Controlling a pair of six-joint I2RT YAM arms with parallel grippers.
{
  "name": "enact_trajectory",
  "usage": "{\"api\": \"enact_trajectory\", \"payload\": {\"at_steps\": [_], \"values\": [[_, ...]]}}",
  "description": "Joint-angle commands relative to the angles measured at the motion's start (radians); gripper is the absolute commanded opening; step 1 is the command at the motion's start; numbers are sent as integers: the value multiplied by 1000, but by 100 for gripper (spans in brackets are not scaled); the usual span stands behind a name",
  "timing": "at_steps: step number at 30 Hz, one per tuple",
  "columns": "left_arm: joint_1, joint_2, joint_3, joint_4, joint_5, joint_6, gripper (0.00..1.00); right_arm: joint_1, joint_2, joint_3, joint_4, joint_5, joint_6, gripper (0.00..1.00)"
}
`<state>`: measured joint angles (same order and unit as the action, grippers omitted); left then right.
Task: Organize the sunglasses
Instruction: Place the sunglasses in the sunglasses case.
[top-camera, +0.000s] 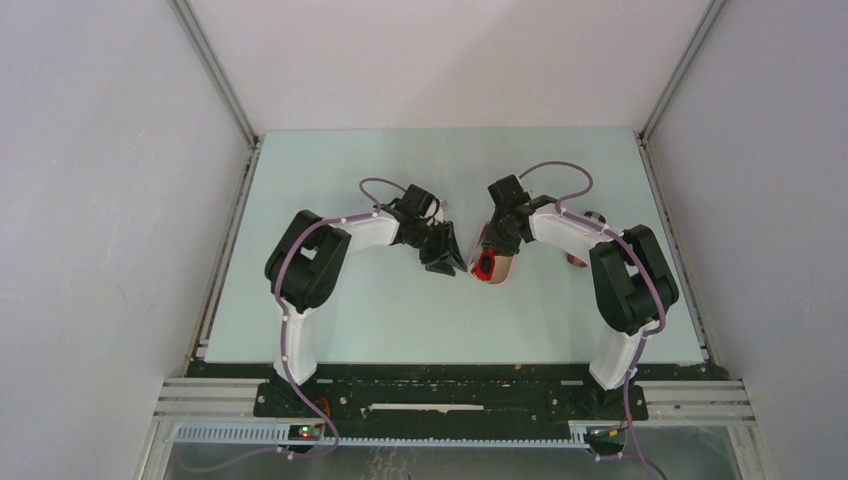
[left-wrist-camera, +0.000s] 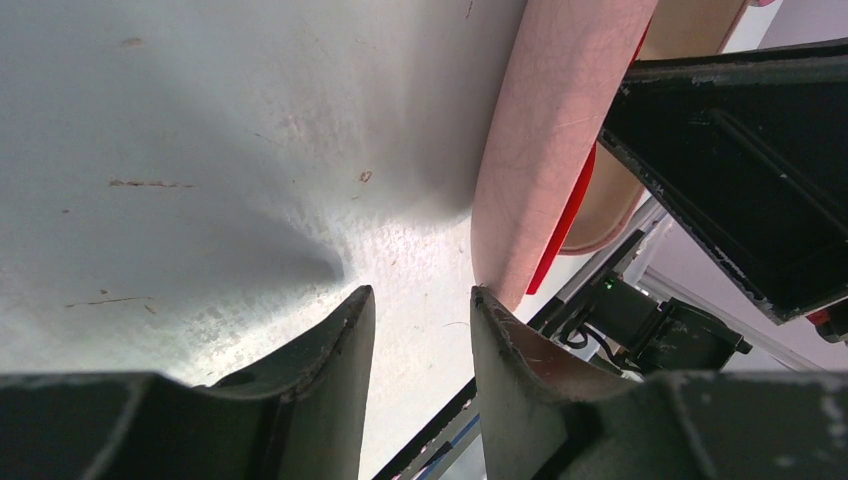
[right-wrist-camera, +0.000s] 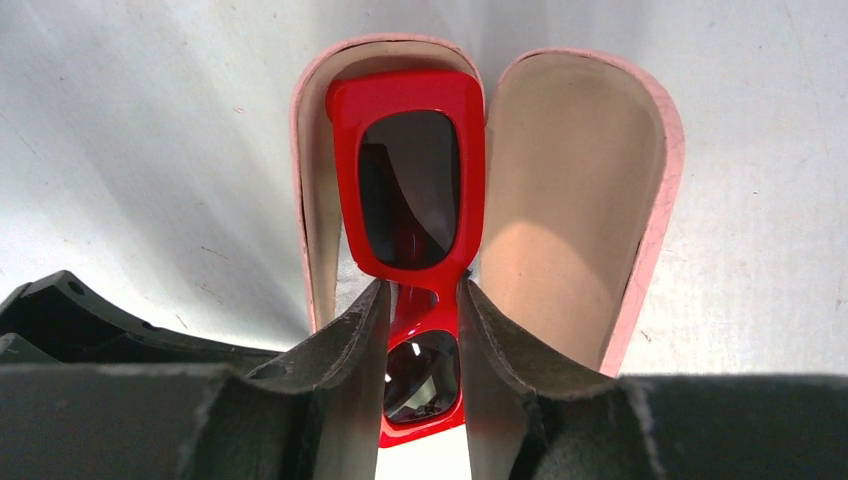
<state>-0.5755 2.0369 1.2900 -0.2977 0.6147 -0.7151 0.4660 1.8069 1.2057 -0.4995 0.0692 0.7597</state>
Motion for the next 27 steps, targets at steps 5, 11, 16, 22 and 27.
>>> {"api": "enact_trajectory", "payload": {"at_steps": [5,11,16,22,27], "values": [[-13,-36,-9,6,34,11,45,-24,-16,37,63,-13,29,38],[-15,-31,5,-10,36,18,45,-28,-6,37,76,-39,38,38],[-15,-28,11,-15,33,22,45,-26,-23,37,64,-39,32,43],[-15,-28,19,-24,30,25,45,-19,-59,37,31,-21,22,47],[-15,-27,28,-31,28,29,45,-18,-85,37,0,-4,10,49]]}}
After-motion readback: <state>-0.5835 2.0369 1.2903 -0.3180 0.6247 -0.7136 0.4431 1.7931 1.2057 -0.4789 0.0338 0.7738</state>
